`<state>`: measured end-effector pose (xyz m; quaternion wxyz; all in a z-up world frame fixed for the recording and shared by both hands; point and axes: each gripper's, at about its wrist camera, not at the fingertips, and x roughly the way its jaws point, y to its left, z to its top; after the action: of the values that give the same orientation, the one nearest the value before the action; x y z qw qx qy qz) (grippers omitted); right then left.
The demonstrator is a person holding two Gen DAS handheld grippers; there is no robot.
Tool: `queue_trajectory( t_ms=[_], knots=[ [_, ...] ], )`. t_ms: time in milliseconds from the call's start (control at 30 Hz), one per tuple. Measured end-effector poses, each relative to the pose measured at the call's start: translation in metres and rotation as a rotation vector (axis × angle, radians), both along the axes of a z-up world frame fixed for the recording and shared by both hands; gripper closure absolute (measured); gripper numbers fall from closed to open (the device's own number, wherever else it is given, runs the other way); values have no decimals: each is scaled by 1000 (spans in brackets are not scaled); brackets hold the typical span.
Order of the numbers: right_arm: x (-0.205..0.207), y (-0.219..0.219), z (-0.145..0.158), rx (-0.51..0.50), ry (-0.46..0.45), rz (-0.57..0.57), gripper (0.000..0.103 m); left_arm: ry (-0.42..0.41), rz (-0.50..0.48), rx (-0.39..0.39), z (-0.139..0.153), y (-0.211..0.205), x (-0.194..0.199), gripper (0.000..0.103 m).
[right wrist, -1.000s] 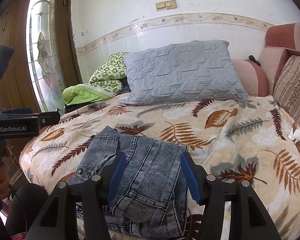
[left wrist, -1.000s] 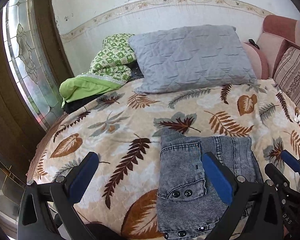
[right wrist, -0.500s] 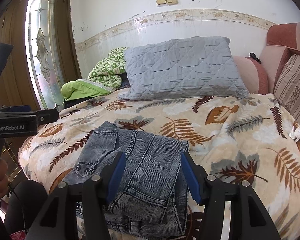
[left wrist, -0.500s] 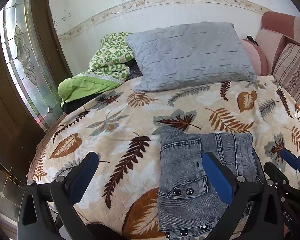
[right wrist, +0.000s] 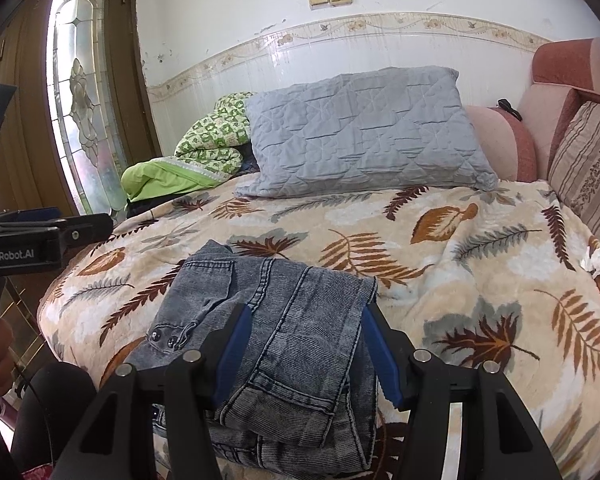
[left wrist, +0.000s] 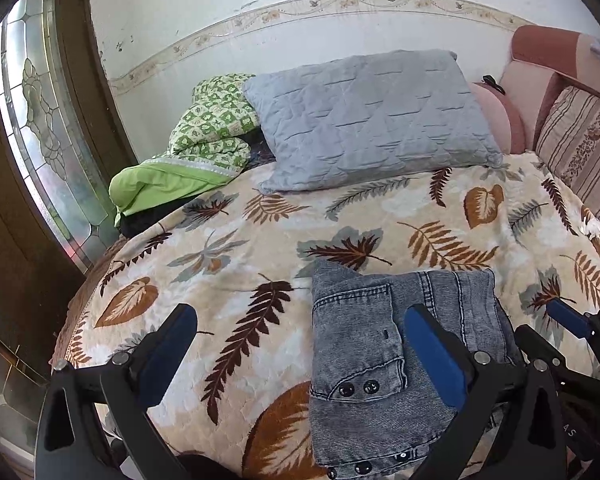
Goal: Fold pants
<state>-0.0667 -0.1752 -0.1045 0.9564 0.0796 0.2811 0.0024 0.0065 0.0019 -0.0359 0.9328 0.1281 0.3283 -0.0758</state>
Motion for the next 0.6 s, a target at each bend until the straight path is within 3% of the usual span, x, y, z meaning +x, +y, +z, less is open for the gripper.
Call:
queue_trajectory(
  t_ms=[600],
  knots=[
    [4, 0, -3, 2, 14, -1, 42, -8, -15, -5, 1, -1, 0, 0]
  ],
)
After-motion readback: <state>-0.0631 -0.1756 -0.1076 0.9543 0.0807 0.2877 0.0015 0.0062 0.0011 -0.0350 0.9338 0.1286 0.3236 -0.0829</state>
